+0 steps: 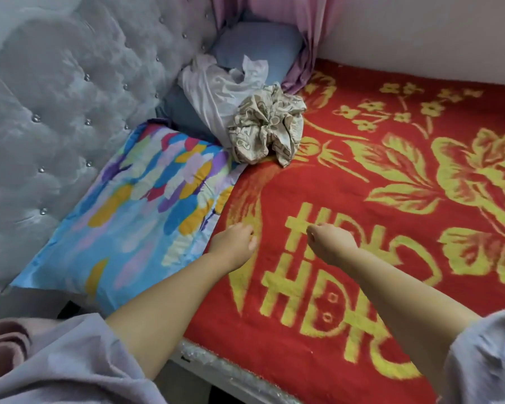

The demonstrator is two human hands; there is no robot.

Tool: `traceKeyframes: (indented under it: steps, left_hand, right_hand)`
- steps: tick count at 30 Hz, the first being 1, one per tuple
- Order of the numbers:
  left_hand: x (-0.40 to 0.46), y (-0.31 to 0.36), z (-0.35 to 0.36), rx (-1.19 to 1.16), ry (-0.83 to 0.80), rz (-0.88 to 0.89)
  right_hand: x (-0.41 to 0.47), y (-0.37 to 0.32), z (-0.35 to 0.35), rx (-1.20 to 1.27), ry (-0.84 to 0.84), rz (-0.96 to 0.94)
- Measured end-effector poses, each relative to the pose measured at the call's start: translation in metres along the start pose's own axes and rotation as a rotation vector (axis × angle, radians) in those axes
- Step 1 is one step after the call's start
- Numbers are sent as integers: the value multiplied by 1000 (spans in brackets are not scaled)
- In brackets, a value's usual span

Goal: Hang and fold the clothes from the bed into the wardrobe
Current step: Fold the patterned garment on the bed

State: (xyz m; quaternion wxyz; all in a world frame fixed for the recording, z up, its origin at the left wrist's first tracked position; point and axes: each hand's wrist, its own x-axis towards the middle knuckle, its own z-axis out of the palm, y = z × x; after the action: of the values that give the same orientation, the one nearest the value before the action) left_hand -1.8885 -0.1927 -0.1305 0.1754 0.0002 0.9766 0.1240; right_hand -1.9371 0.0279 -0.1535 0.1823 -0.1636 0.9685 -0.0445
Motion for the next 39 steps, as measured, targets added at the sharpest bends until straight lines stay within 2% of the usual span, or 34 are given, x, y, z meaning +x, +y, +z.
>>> traceKeyframes:
  steps: [6, 12, 17, 21, 24, 26, 28, 30, 33, 36, 39]
  left_hand:
    - [132, -60, 46, 61, -43, 20]
    - [274, -107, 83, 209, 95, 118]
    - [355, -122, 85, 402, 178, 133]
    - [415, -135, 73, 516, 229, 111]
    - [451, -145, 63, 450, 250, 92]
    - [457, -140, 62, 347, 265, 91]
    - [447, -130, 65, 185, 239, 8]
    - [430, -121, 74, 123, 216, -41]
    - [392, -107, 90, 132, 51, -47]
    - [340, -94, 99, 67, -137, -57]
    - [285, -86, 96, -68, -290, -20]
  right_hand:
    - [133, -4, 77, 100, -15, 80]
    - [256, -2, 172, 165, -48, 133]
    - [274, 1, 214, 84, 268, 111]
    - [277, 2, 220, 77, 349, 115]
    - [280, 2, 222, 73, 375, 120]
    - [280, 3, 223, 67, 378, 117]
    - [279, 3, 223, 56, 383, 114]
    - [279, 3, 224, 56, 400, 117]
    - [281, 3, 224, 76, 394, 118]
    - [279, 2, 216, 96, 293, 136]
    - [276, 3, 191, 170, 47, 121]
